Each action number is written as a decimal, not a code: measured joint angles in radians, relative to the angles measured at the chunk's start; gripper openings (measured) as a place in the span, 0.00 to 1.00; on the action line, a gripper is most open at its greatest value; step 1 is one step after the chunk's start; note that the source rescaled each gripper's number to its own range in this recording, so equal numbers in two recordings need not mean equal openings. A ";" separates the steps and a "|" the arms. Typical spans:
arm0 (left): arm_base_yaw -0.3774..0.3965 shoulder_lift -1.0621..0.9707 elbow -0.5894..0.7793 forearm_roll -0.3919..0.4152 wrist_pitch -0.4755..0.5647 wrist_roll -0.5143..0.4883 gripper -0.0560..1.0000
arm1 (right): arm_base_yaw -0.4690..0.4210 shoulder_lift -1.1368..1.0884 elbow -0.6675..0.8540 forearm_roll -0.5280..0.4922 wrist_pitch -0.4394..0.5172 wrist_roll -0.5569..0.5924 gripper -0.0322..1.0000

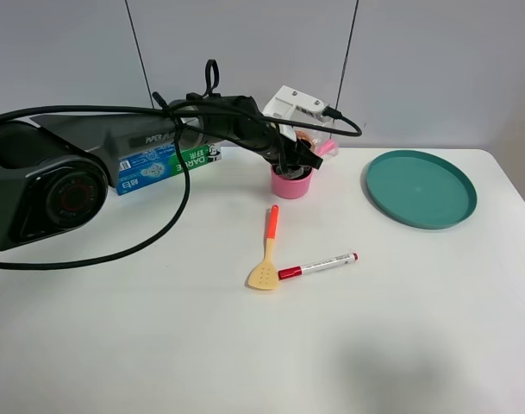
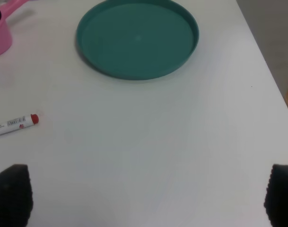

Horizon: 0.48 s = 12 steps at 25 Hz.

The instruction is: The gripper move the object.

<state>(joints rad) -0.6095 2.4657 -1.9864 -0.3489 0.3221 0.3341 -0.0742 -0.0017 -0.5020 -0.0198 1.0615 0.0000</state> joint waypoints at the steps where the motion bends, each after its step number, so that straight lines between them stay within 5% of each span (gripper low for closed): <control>1: -0.001 0.005 0.000 -0.001 0.000 0.000 0.06 | 0.000 0.000 0.000 0.000 0.000 0.000 1.00; 12: -0.001 0.034 0.000 -0.002 -0.027 0.000 0.06 | 0.000 0.000 0.000 0.000 0.000 0.000 1.00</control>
<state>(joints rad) -0.6109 2.4994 -1.9864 -0.3512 0.2947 0.3341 -0.0742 -0.0017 -0.5020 -0.0198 1.0615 0.0000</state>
